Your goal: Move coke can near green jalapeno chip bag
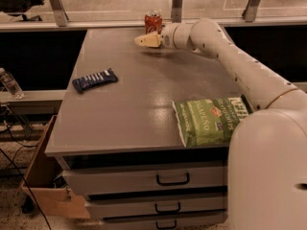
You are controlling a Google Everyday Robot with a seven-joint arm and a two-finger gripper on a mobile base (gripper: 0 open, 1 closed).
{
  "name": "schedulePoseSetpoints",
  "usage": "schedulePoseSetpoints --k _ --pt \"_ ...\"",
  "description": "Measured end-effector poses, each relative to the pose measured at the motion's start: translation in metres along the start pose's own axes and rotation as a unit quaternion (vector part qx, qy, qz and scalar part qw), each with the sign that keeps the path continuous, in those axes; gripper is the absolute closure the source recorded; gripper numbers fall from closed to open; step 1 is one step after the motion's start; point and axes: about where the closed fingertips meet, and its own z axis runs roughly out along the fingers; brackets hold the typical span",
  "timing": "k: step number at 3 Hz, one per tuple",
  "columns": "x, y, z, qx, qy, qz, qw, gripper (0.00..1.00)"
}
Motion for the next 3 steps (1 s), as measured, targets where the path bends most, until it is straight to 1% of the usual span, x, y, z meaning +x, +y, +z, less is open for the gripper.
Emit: schedulePoseSetpoints --k 1,2,3 --pt "-0.007 -0.006 0.008 0.016 -0.005 0.003 0.9999 0.41" --pt "-0.015 -0.011 0.008 0.028 -0.011 0.009 0.9995 0.65" --pt "-0.025 -0.023 -0.017 0.042 -0.024 0.01 0.9988 0.87"
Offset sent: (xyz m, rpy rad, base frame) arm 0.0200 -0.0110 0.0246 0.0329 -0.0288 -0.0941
